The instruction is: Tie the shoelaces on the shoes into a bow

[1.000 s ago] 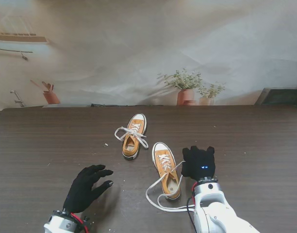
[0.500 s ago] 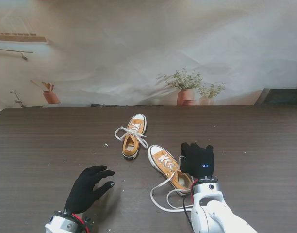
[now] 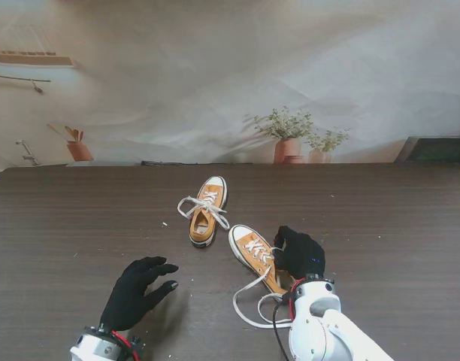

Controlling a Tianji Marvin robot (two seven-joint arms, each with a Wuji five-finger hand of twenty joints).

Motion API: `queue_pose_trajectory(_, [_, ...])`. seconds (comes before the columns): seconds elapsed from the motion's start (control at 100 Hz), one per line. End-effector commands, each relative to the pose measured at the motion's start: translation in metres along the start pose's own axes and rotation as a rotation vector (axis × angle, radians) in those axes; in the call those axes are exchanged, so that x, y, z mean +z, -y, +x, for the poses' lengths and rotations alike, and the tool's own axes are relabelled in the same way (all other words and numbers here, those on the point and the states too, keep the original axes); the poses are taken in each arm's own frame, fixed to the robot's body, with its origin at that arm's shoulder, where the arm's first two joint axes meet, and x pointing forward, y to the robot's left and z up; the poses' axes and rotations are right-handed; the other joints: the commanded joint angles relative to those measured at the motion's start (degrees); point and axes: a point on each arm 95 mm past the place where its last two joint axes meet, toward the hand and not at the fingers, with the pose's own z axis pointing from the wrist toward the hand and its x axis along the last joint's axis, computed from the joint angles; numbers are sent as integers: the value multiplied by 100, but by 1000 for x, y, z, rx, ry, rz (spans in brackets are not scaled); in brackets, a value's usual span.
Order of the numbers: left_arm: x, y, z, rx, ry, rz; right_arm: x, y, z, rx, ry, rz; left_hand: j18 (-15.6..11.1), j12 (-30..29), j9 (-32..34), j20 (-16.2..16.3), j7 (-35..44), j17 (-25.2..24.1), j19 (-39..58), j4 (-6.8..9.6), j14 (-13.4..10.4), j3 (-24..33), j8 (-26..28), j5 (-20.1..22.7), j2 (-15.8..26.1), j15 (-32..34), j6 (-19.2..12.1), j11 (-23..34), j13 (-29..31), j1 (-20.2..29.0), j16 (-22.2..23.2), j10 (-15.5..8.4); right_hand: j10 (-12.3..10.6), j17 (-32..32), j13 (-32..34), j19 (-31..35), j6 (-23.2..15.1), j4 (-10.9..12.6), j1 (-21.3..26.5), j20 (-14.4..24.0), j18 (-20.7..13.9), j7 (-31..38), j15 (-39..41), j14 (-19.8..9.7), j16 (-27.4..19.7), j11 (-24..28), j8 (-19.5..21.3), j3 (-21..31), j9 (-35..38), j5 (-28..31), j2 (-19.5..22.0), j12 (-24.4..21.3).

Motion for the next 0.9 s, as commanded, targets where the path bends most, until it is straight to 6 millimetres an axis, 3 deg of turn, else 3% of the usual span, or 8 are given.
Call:
queue_pose_trajectory(0.0, [0, 0, 4, -6, -9, -10, -3, 1, 4, 38, 6, 21, 54, 77, 19, -75, 5, 54, -31, -98, -2, -172, 76, 138, 218, 64, 31, -12, 66, 153, 52, 90, 107, 248, 210, 220, -139, 147, 492, 31, -112, 411, 520, -121, 235, 349, 152, -2, -1, -170, 189, 229])
queue_pose_trajectory(0.17, [0, 0, 5, -11, -11, -12, -5, -1, 7, 222, 69, 69, 57, 79, 35, -82, 0, 65, -31, -101, -1, -189, 74, 150, 231, 68, 27, -9, 70, 135, 52, 91, 266, 1087, 216, 831, 1, 203, 631, 84, -176, 446, 1730, -296, 715, 581, 102, -64, -58, -183, 190, 542])
queue_pose_trajectory(0.37, [1, -1, 5, -15, -13, -16, -7, -5, 9, 351, 112, 116, 55, 81, 37, -93, -8, 83, -31, -102, 4, -199, 73, 155, 245, 80, 35, -7, 86, 125, 55, 102, 297, 1586, 242, 2418, -22, 207, 618, 842, -235, 451, 3406, -963, 1489, 673, 57, -54, -42, -166, 144, 696])
queue_pose_trajectory(0.45, [1, -2, 5, -18, -15, -17, -8, -7, 10, 388, 121, 137, 58, 81, 38, -98, -8, 91, -31, -103, 2, -202, 73, 164, 241, 84, 38, -7, 89, 127, 55, 100, 286, 1788, 246, 3257, -87, 200, 586, 1463, -361, 435, 4134, -1352, 1889, 673, 24, -39, 0, -132, 120, 706])
queue_pose_trajectory(0.49, [1, -2, 5, -18, -16, -17, -8, -8, 11, 415, 128, 147, 59, 83, 48, -100, -10, 103, -27, -104, 9, -205, 72, 167, 246, 93, 39, -1, 104, 123, 57, 105, 340, 1913, 251, 3772, -32, 205, 605, 2100, -465, 428, 4527, -1487, 2169, 695, -9, -30, 35, -106, 91, 743])
queue_pose_trajectory(0.63, [1, -2, 6, -20, -18, -15, -13, -15, 16, 442, 122, 201, 68, 84, 59, -107, -10, 121, -23, -105, 10, -206, 72, 178, 244, 105, 40, 3, 116, 126, 59, 109, 284, 2079, 230, 4989, -63, 231, 598, 3147, -655, 405, 4991, -1193, 2577, 781, -24, -153, 92, -96, 177, 1033])
queue_pose_trajectory(0.77, [1, -2, 6, -20, -20, -14, -13, -15, 18, 419, 90, 175, 69, 83, 53, -115, -9, 118, -26, -112, 12, -220, 74, 184, 270, 108, 38, 3, 112, 96, 57, 100, 181, 2007, 247, 4307, -180, 230, 555, 2966, -430, 352, 4638, -1187, 2353, 825, -16, -256, 46, -107, 280, 1190])
queue_pose_trajectory(0.89, [1, -2, 6, -22, -20, -10, -12, -12, 10, 193, 18, 78, 74, 82, 58, -119, -13, 114, -27, -121, 21, -237, 72, 190, 305, 106, 38, 1, 109, 55, 55, 110, -149, 1728, 231, 2711, -478, 200, 385, 2130, 519, 260, 3272, -573, 1546, 639, 161, -378, -10, -167, 475, 1174])
